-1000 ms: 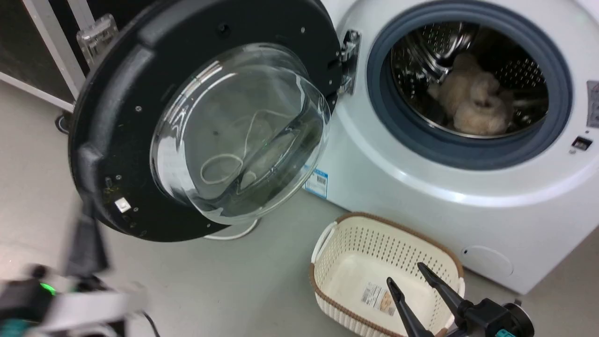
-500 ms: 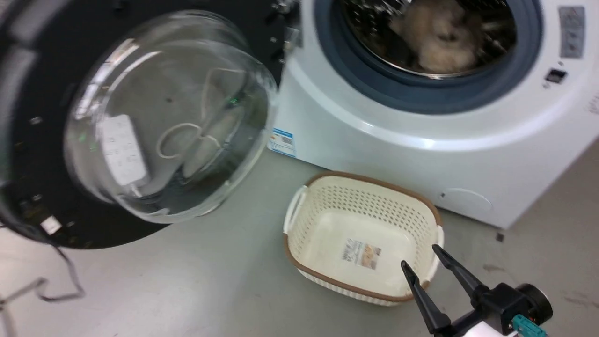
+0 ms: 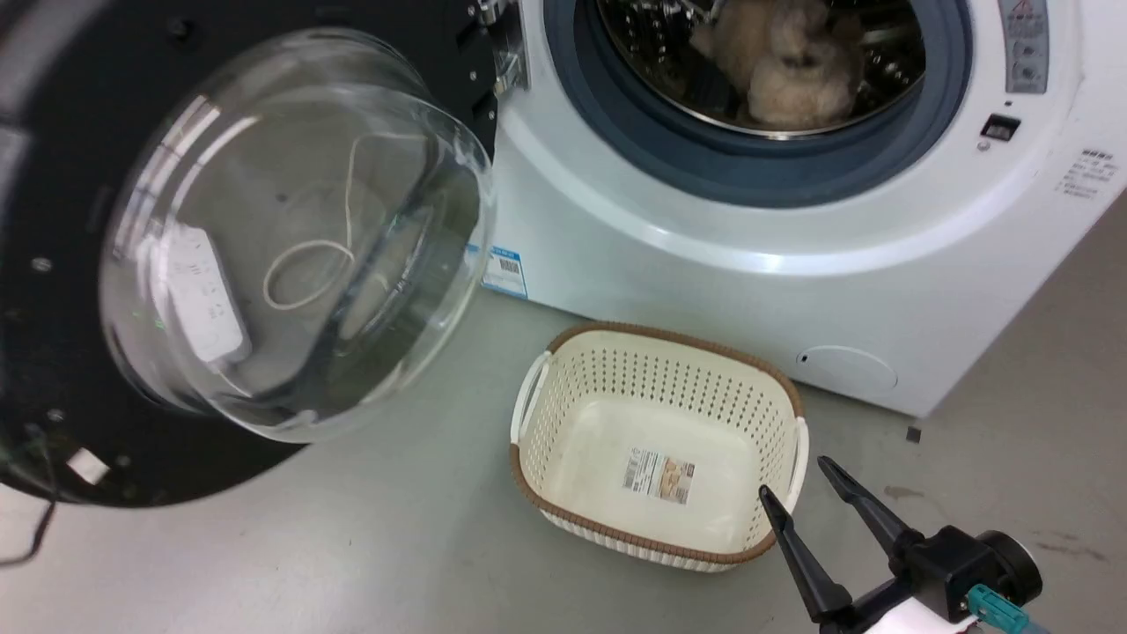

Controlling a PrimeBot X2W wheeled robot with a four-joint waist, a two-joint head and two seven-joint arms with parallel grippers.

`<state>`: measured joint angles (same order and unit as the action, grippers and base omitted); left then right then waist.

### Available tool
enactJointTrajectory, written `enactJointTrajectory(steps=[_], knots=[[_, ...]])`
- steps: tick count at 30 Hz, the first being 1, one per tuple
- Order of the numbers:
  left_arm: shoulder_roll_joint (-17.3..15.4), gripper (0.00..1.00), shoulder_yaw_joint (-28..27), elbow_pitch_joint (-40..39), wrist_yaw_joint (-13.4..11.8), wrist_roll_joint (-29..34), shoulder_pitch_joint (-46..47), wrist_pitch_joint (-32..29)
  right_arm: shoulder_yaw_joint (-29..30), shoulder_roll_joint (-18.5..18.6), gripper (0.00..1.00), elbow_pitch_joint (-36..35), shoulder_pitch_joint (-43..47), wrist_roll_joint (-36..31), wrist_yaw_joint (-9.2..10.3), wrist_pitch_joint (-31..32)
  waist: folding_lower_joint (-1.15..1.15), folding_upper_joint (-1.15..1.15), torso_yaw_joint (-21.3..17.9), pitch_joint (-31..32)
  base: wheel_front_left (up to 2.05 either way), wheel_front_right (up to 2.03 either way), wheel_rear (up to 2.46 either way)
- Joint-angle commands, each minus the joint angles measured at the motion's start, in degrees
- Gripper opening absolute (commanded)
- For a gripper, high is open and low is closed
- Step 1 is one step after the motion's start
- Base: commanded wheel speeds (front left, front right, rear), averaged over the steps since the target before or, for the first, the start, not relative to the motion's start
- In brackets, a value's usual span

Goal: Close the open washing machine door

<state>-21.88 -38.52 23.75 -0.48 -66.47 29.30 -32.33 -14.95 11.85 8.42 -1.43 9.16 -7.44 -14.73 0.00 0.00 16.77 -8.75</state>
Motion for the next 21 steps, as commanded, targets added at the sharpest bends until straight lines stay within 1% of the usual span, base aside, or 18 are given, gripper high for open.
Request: enactJointTrajectory(steps=[1, 7, 12, 17, 21], knots=[[1.6, 0.00, 1.0, -0.8, 0.9, -1.0, -2.0, -2.5, 0.3, -0.5, 1.00, 0.2, -0.5, 0.3, -0.05, -0.3, 0.00, 0.00, 0.0, 1.0, 0.00, 0.00, 0.00], [5.0, 0.00, 2.7, -7.2, 2.9, -4.9, -7.8, -10.2, 1.4, -1.9, 1.00, 1.3, 0.4, 0.2, -0.05, -0.3, 0.00, 0.00, 0.3, 4.4, 0.00, 0.00, 0.00], [9.8, 0.00, 5.1, -14.4, 3.2, -7.0, -14.2, -15.3, 2.6, -3.3, 1.00, 2.0, 1.1, -0.4, -0.05, -0.3, 0.00, 0.00, -0.1, 7.2, 0.00, 0.00, 0.00], [15.5, 0.00, 8.8, -21.7, 3.1, -7.9, -20.5, -18.2, 4.4, -4.3, 1.00, 2.4, 1.8, -1.3, -0.05, -0.3, 0.00, 0.00, -1.3, 9.1, 0.00, 0.00, 0.00], [18.2, 0.00, 12.9, -25.7, 2.9, -9.1, -25.3, -18.9, 5.8, -4.8, 1.00, 2.5, 2.2, -2.0, -0.05, -0.3, 0.00, 0.00, -3.0, 9.6, 0.00, 0.00, 0.00]])
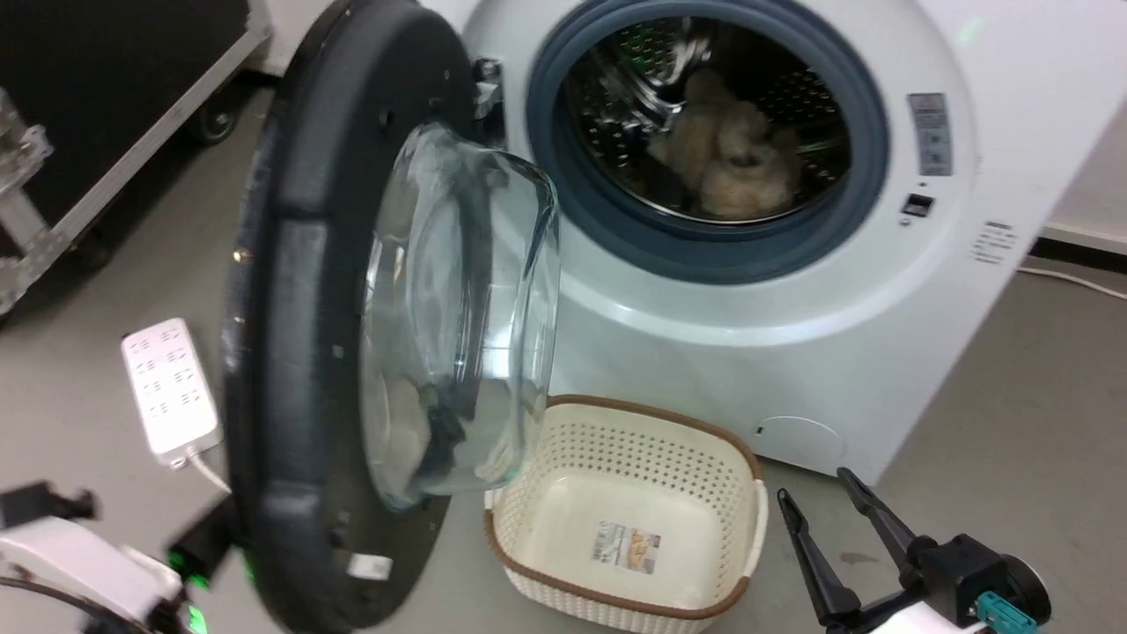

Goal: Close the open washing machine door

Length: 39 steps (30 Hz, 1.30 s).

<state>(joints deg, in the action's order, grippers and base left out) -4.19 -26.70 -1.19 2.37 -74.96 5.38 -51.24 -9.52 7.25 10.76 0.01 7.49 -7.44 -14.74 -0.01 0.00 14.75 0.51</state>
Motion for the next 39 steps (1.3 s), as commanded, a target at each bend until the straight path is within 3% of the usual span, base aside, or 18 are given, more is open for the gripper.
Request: enactJointTrajectory(steps=[1, 7, 10, 13, 15, 17, 29, 39], knots=[[0.8, 0.00, 2.5, -1.6, 0.0, -1.0, -2.5, 0.3, 0.6, -0.2, 1.00, 0.2, 0.8, -0.5, -0.05, -0.3, 0.01, 0.00, -1.6, 0.2, 0.00, 0.00, 0.00], [1.3, 0.00, 14.9, -3.6, -0.8, -8.3, -7.6, 7.9, 1.2, 0.2, 1.00, 0.0, 0.6, -1.3, -0.05, -0.3, 0.01, 0.00, -6.1, -1.1, 0.00, 0.00, 0.00], [1.3, 0.00, 19.3, -3.2, -0.3, -10.7, -8.3, 11.3, 1.4, 0.5, 1.00, 0.0, 0.3, -1.4, -0.05, -0.3, 0.01, 0.00, -7.9, -1.9, 0.00, 0.00, 0.00], [1.3, 0.00, 27.4, -1.7, 0.7, -13.1, -7.7, 17.9, 1.5, 1.1, 1.00, -0.4, -0.6, -1.3, -0.05, -0.3, 0.01, 0.00, -12.0, -4.2, 0.00, 0.00, 0.00], [1.3, 0.00, 29.1, -1.1, 1.0, -13.5, -7.0, 19.5, 1.6, 1.3, 1.00, -0.5, -0.9, -1.2, -0.05, -0.3, 0.01, 0.00, -13.0, -4.8, 0.00, 0.00, 0.00], [1.3, 0.00, 33.2, 1.1, 1.8, -14.6, -4.1, 24.3, 1.5, 1.7, 1.00, -0.7, -2.0, -0.9, -0.05, -0.3, 0.01, 0.00, -16.6, -6.9, 0.00, 0.00, 0.00], [1.3, 0.00, 42.0, 14.8, 3.5, -19.9, 15.7, 41.8, 1.8, 1.2, 1.00, -1.1, -5.3, 0.6, -0.05, -0.3, 0.01, 0.00, -28.0, -13.9, 0.00, 0.00, 0.00], [1.3, 0.00, 46.2, 27.7, 4.3, -24.4, 29.4, 51.7, 1.0, 0.2, 1.00, -0.5, -6.9, 1.1, -0.05, -0.3, 0.01, 0.00, -31.0, -15.2, 0.00, 0.00, 0.00]])
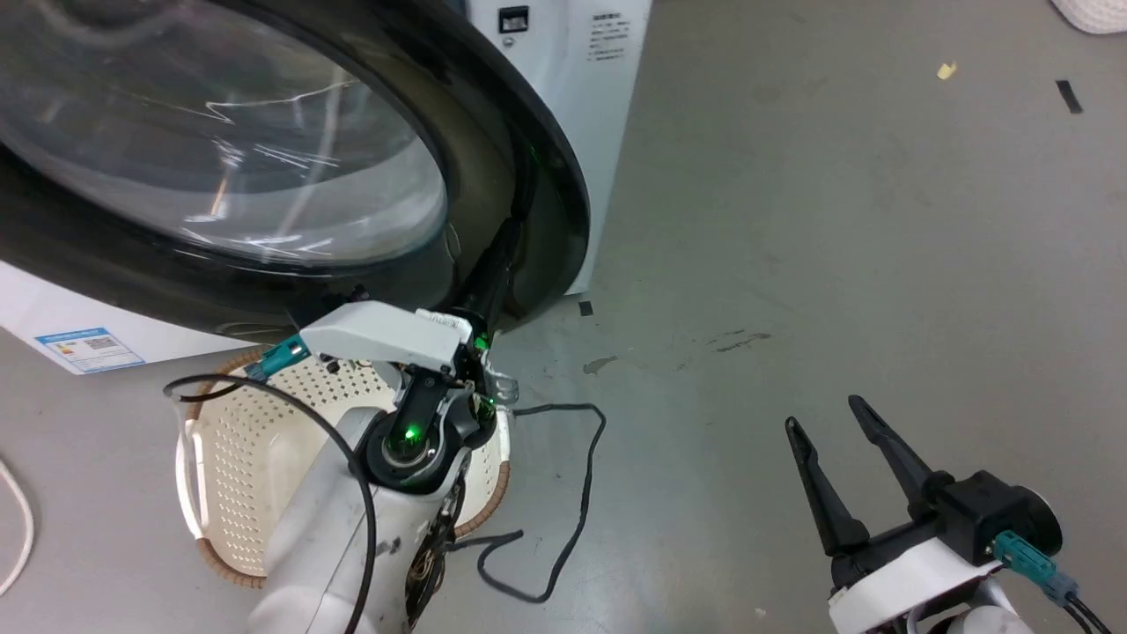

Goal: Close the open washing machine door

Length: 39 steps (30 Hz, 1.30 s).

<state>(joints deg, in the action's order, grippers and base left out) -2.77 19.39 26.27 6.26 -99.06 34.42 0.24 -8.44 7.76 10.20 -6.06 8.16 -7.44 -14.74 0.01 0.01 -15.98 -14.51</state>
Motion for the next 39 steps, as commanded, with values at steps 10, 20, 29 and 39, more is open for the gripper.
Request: enactJointTrajectory(steps=[10, 20, 29, 39], knots=[[-0.9, 1.00, 2.4, -0.1, 1.2, 2.4, -2.5, 3.9, 1.6, -0.2, 1.00, -0.4, 0.7, 0.2, -0.05, -0.3, -0.01, -0.01, 3.3, 3.2, 0.00, 0.00, 0.00], [-12.2, 1.00, 7.5, -11.6, 1.2, 23.2, -19.2, 13.6, 3.5, 1.1, 1.00, -1.9, 5.6, -0.2, -0.05, -0.3, -0.01, -0.01, 11.8, 9.9, 0.00, 0.00, 0.00], [-10.3, 1.00, -10.0, -20.2, -0.7, 59.1, -30.5, 14.7, 4.0, 0.5, 1.00, -2.9, 9.0, -0.5, -0.05, -0.3, -0.01, -0.01, 16.9, 13.8, 0.00, 0.00, 0.00], [-3.9, 1.00, -16.2, -28.7, -2.8, 90.5, -38.9, 14.8, 2.6, -0.2, 1.00, -3.7, 10.9, 0.0, -0.05, -0.3, -0.01, -0.01, 20.5, 15.0, 0.00, 0.00, 0.00]])
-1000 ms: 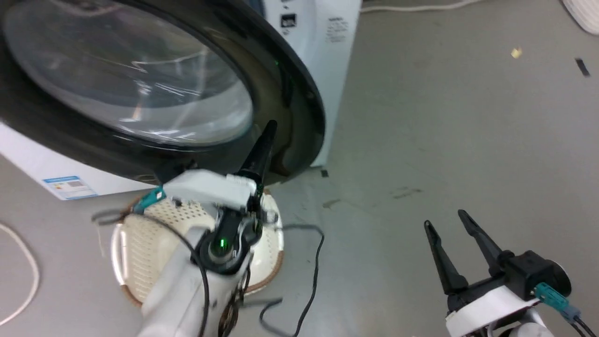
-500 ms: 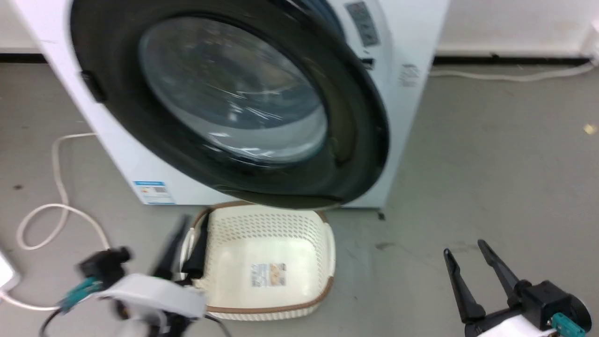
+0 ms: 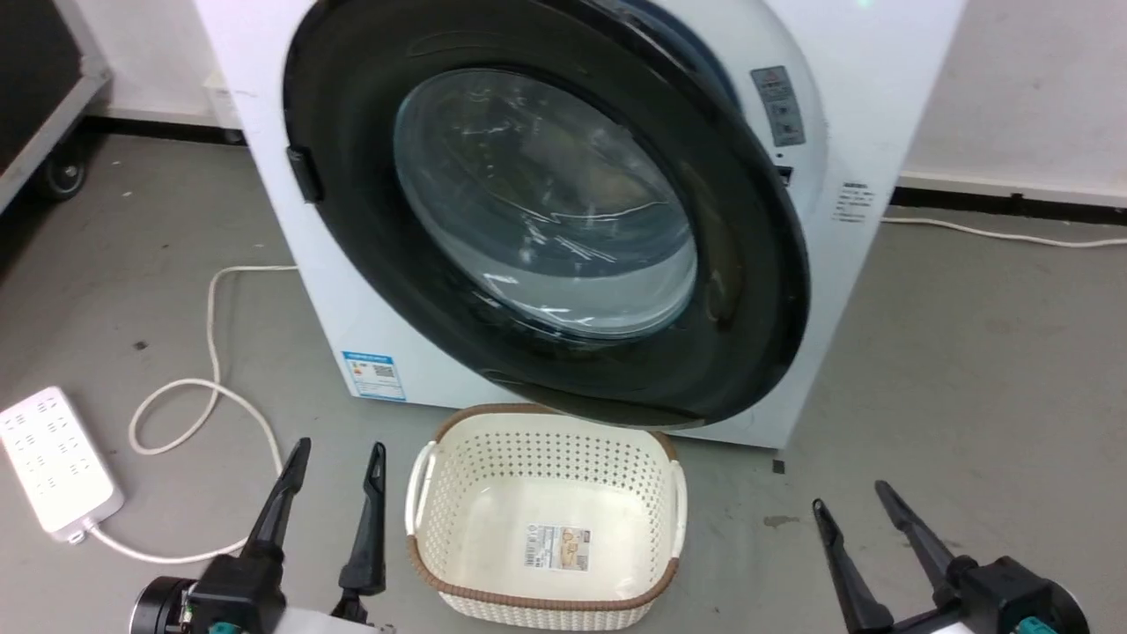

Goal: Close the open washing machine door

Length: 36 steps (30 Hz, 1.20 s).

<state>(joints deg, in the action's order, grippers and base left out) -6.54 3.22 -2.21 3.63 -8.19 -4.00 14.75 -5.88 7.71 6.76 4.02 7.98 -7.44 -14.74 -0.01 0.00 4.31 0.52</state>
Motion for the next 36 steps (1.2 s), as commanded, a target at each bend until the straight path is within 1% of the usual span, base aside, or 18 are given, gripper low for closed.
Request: enactJointTrajectory(steps=[1, 3, 4, 5, 8, 12, 16, 21, 25, 29, 32, 36], knots=[[-0.1, 1.00, 0.0, -0.2, -0.3, 1.0, -0.8, 0.2, -0.3, -0.1, 1.00, -0.3, 0.9, 0.2, -0.05, -0.3, 0.01, 0.00, 0.5, 0.0, 0.00, 0.00, 0.00], [0.3, 1.00, 0.0, -0.2, -0.5, 2.4, -1.0, 0.2, -1.2, 0.2, 1.00, -0.2, 0.8, 0.4, -0.05, -0.3, 0.01, 0.00, 1.2, -0.2, 0.00, 0.00, 0.00], [0.5, 1.00, 0.0, -0.2, -0.5, 2.8, -1.0, 0.2, -1.6, 0.4, 0.48, -0.4, 0.6, 0.5, -0.05, -0.3, 0.01, 0.00, 1.5, -0.6, 0.00, 0.00, 0.00], [1.1, 1.00, 0.4, -0.4, -0.4, 3.8, -0.6, 0.2, -2.9, 1.3, 0.00, -1.2, -0.6, 1.2, -0.05, -0.3, 0.01, 0.00, 2.7, -2.0, 0.00, 0.00, 0.00], [1.6, 1.00, 0.6, -0.3, -0.4, 4.2, 0.1, 0.2, -4.8, 2.7, 0.00, -1.8, -2.7, 2.4, -0.05, -0.2, 0.01, 0.00, 3.9, -3.8, 0.00, 0.00, 0.00], [2.3, 1.00, 1.3, 0.0, -0.6, 4.5, 1.5, 0.2, -8.1, 6.2, 0.00, -2.4, -7.7, 3.8, -0.05, 1.3, 0.01, 0.00, 5.6, -6.9, 0.00, 0.00, 0.00], [2.9, 1.00, 2.0, 0.5, -0.9, 4.4, 3.1, 0.2, -11.2, 11.0, 0.00, -2.7, -14.4, 6.2, -0.05, 3.6, 0.01, 0.00, 7.4, -9.7, 0.00, 0.00, 0.00], [3.3, 1.00, 3.1, 0.7, -1.4, 4.2, 4.7, 0.2, -13.2, 17.0, 0.00, -1.1, -22.9, 11.1, -0.05, 6.3, 0.01, 0.00, 9.5, -12.5, 0.00, 0.00, 0.00], [3.5, 1.00, 4.3, 0.9, -1.9, 3.8, 5.8, 0.2, -12.8, 21.0, 0.00, 2.1, -28.4, 14.2, -0.05, 8.2, 0.01, 0.00, 11.2, -14.1, 0.00, 0.00, 0.00], [3.6, 1.00, 5.5, 1.1, -2.4, 3.3, 6.7, 0.2, -11.4, 23.7, 0.00, 6.3, -33.1, 16.6, -0.05, 10.0, 0.01, 0.00, 12.4, -15.4, 0.00, 0.00, 0.00], [3.6, 1.00, 6.4, 1.2, -2.9, 2.8, 7.3, 0.2, -10.4, 24.9, 0.00, 9.7, -36.6, 18.0, -0.05, 10.8, 0.01, 0.00, 13.0, -16.2, 0.00, 0.00, 0.00], [3.6, 1.00, 7.4, 1.0, -3.7, 1.9, 8.0, 0.2, -10.1, 26.5, 0.00, 14.5, -41.7, 16.3, -0.05, 12.0, 0.01, 0.00, 13.4, -17.2, 0.00, 0.00, 0.00]])
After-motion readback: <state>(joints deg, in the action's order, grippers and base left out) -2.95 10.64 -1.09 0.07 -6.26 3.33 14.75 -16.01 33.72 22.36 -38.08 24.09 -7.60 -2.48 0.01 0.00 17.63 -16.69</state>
